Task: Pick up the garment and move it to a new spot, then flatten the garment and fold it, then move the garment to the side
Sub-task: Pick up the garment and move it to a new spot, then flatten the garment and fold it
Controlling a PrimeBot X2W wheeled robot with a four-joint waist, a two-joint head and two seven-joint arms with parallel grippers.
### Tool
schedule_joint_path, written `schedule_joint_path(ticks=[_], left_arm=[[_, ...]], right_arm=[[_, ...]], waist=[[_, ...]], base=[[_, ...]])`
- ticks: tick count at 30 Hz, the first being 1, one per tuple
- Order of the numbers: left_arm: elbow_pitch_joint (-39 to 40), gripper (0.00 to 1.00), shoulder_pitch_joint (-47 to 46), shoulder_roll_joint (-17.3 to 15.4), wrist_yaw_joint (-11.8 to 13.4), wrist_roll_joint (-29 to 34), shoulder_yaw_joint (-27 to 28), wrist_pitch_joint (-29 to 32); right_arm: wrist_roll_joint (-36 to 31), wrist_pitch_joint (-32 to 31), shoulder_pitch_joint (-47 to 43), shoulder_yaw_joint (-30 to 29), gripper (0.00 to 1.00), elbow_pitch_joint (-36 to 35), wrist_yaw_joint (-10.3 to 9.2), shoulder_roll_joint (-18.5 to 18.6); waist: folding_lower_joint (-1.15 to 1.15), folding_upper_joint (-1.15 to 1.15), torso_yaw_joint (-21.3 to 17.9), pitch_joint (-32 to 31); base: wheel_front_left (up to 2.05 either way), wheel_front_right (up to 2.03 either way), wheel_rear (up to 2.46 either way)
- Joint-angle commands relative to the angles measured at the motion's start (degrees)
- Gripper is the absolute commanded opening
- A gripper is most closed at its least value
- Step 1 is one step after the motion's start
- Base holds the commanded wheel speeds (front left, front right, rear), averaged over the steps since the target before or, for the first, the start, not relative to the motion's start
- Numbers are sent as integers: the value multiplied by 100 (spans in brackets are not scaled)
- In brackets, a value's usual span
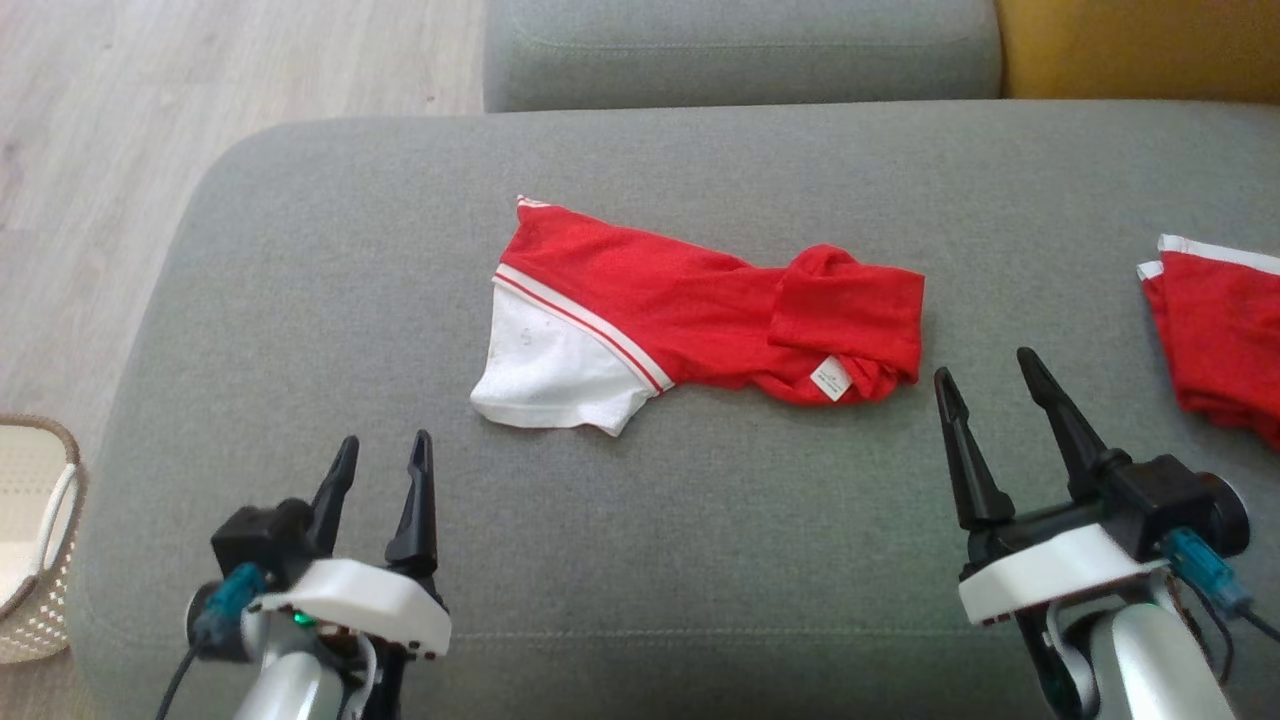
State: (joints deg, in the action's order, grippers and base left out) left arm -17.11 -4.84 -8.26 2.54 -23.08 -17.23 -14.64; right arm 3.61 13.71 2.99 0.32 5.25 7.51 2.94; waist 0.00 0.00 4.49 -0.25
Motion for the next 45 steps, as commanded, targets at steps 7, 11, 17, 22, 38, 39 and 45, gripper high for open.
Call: schedule_joint_path(ticks=[7, 11, 17, 22, 38, 39, 45], left_arm=[[130, 100, -242, 199, -182, 268, 442, -36], [-349, 100, -394, 220, -163, 326, 434, 9], [-1008, 100, -984, 187, -182, 350, 344, 401], [-1425, 100, -1483, 152, -225, 311, 354, 616], [-3062, 100, -2629, 55, -451, 93, 414, 943], [-3132, 95, -2659, 67, -483, 70, 409, 953], [-3311, 0, -2796, 125, -638, -41, 396, 742]], right_arm=[[23, 37, 208, 196, 100, -208, -2, -6], [8, 16, 261, 221, 100, -258, -2, -6], [4, -7, 378, 260, 100, -384, -2, -6], [-3, 5, 477, 269, 100, -430, -2, -6], [46, 97, 751, 282, 100, -335, -2, -6], [45, 100, 758, 275, 100, -327, -2, -6], [19, 113, 803, 204, 100, -259, -2, -6]], waist=[[0, 0, -93, 1], [0, 0, -211, 125], [0, 0, -476, 532], [0, 0, -646, 826], [0, 0, -988, 1248], [0, 0, -987, 1248], [0, 0, -881, 1212]], base=[[0, 0, 0], [0, 0, 0], [0, 0, 0], [0, 0, 0], [0, 0, 0], [0, 0, 0], [0, 0, 0]])
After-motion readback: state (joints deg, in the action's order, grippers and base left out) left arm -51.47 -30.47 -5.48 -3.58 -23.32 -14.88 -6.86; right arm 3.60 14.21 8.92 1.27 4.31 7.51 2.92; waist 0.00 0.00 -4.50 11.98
